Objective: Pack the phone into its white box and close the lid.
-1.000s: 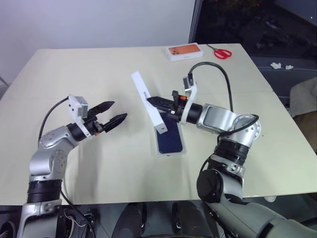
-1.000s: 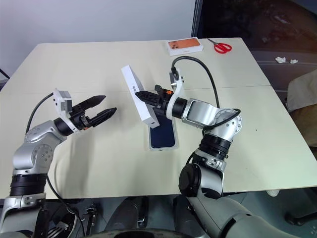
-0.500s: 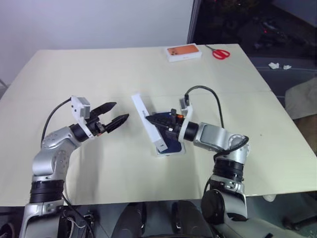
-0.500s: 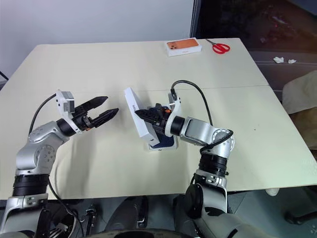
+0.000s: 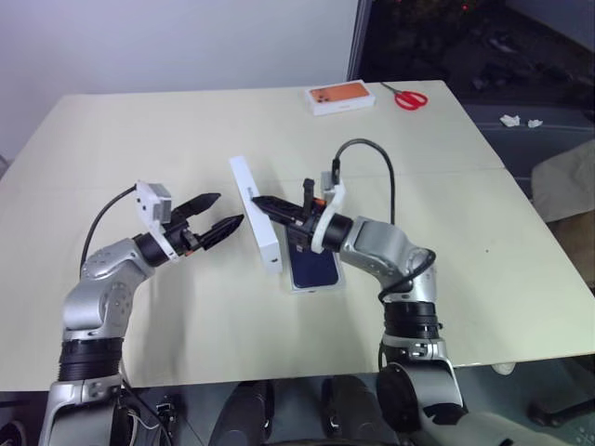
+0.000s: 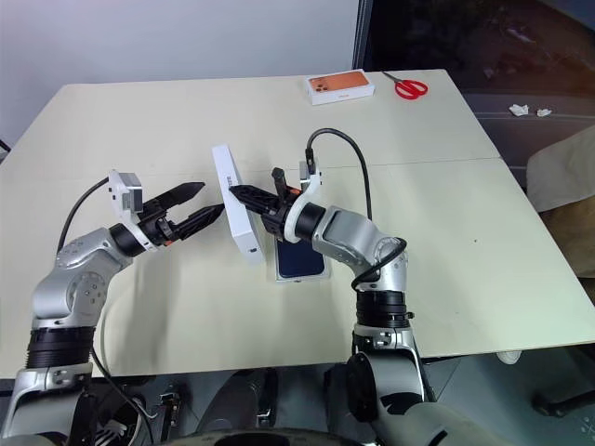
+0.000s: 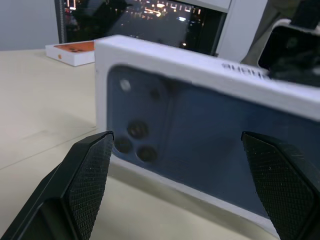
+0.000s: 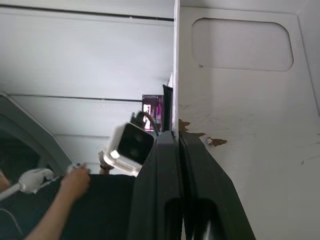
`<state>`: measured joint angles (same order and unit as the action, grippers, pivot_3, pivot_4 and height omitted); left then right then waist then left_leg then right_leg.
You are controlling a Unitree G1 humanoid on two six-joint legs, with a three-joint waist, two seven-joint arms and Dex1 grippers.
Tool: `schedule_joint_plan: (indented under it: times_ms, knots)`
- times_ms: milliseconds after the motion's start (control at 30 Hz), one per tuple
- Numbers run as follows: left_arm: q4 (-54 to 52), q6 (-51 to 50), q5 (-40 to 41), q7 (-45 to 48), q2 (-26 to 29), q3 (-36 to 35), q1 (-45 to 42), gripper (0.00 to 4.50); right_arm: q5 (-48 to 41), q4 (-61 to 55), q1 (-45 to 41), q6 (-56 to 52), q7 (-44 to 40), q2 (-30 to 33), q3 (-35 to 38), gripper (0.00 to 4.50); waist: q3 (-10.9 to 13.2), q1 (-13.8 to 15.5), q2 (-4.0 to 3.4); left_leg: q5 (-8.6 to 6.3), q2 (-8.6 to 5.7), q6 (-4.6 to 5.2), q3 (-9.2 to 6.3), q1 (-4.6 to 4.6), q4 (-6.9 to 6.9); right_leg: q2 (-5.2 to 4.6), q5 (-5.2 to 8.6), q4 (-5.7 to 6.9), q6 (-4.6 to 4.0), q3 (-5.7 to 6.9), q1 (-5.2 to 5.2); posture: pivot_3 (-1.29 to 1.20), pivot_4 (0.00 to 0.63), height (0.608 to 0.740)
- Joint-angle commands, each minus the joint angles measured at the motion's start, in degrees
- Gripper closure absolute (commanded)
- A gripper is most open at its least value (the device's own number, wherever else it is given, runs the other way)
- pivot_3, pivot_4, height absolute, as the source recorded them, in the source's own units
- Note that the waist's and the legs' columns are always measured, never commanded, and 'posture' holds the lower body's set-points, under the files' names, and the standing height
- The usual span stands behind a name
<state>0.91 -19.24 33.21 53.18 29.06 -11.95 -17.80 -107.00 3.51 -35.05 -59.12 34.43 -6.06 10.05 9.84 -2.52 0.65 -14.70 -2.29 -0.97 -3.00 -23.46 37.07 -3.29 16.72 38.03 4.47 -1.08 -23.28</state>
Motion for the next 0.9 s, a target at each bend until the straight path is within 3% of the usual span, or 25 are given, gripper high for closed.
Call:
schedule_joint_plan:
  times_ms: [33,233,333,567,700,800,900]
  knots:
    - [-2.5,0.3,0.6,-0.1,0.2,-0.4,0.7,0.18,-0.5,-1.4,2.9,0.9,-1.0,2.0,-2.1,4.47,0.0,0.1,0.01,0.0,0.0,0.0,0.0,0.0,0.0,0.0,0.0,-0.01,0.0,0.0,0.01,0.0,0.15,0.74]
    - [-2.6,-0.6,1.3,0.1,0.3,-0.5,1.4,0.18,0.5,-1.9,7.9,1.7,-2.9,4.8,-4.7,4.47,0.0,0.0,0.0,0.0,0.0,0.0,0.0,0.0,0.01,-0.02,0.0,-0.01,0.0,0.0,0.02,0.0,0.15,0.74]
    - [-2.8,-1.8,2.4,1.4,0.2,-0.1,1.9,0.99,1.3,-1.9,8.2,2.3,-3.8,5.7,-5.3,4.5,0.0,0.0,0.0,0.0,0.04,0.0,-0.01,0.02,0.0,0.02,0.0,0.0,0.0,0.0,0.02,0.0,0.15,0.74]
    - [-3.4,-0.5,1.2,1.0,-2.9,2.8,3.5,4.48,4.0,-3.5,8.6,2.2,-7.5,9.0,-6.3,4.5,0.0,0.3,0.0,0.0,0.03,0.01,0.0,0.01,0.0,-0.02,0.0,-0.05,0.0,0.01,0.07,0.0,0.15,0.74]
    - [-1.9,1.7,-0.6,0.1,-7.0,5.2,5.0,4.48,8.1,-5.1,8.2,2.2,-12.0,11.5,-6.3,4.5,0.0,0.4,0.02,-0.01,0.01,0.01,0.01,0.01,0.01,-0.04,0.0,-0.06,0.0,0.01,0.07,0.0,0.15,0.74]
    - [-0.9,3.0,-1.7,-0.5,-9.1,6.8,4.8,4.5,8.4,-6.1,7.9,2.2,-13.4,12.9,-6.1,3.56,0.0,0.4,0.02,-0.01,0.01,0.01,0.0,0.01,0.02,-0.04,0.0,-0.05,0.0,0.02,0.07,0.0,0.15,0.74]
    - [-0.9,3.1,-1.9,-0.9,-10.5,7.7,3.8,4.5,12.0,-8.1,7.2,1.9,-16.1,15.5,-6.4,2.08,0.0,0.3,0.01,-0.01,0.01,0.01,-0.01,0.01,0.02,-0.03,0.0,-0.05,0.0,0.02,0.07,0.0,0.15,0.74]
